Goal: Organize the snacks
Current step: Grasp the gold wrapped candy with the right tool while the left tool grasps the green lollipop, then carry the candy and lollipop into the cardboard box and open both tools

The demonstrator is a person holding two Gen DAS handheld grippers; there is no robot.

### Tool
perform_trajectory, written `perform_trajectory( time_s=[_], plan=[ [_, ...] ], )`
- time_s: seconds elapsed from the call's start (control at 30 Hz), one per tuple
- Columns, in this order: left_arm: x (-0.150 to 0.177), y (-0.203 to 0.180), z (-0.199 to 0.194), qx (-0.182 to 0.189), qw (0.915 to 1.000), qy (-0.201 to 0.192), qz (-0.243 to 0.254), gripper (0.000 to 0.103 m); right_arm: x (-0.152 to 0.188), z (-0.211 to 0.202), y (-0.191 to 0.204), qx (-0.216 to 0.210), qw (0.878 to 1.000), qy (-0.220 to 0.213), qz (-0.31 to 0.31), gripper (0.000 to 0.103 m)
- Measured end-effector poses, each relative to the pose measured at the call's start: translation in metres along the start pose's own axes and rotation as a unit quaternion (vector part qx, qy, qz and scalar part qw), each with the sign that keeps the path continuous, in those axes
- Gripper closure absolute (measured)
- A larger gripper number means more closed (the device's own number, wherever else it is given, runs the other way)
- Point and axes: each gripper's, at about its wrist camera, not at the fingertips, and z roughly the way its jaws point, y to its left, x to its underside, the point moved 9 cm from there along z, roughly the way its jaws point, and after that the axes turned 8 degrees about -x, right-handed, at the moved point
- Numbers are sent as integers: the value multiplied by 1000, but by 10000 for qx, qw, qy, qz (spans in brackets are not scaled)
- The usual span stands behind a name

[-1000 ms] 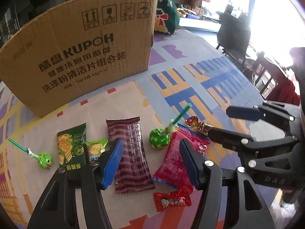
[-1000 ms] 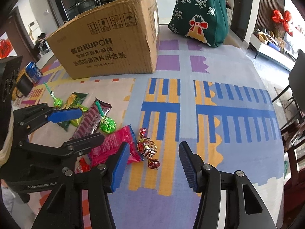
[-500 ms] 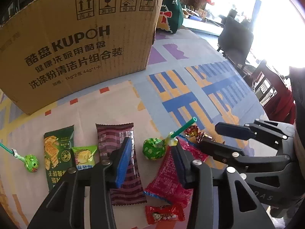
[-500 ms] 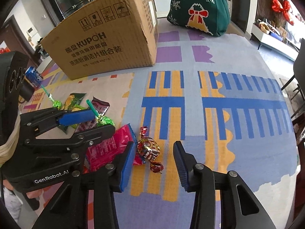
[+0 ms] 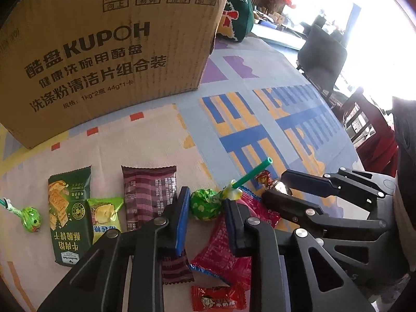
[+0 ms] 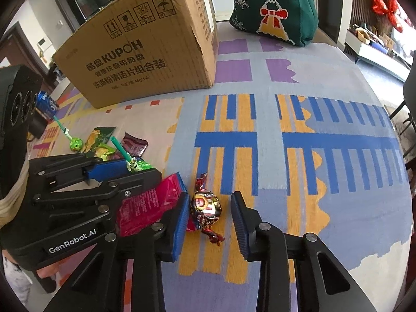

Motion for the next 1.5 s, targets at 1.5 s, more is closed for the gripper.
perform_trajectory(
  time_s=[1.5],
  plan=[
    [-48, 83, -144, -631, 9809, -1654, -803, 78, -88, -74, 104, -321, 9872, -1293, -880, 81]
  ],
)
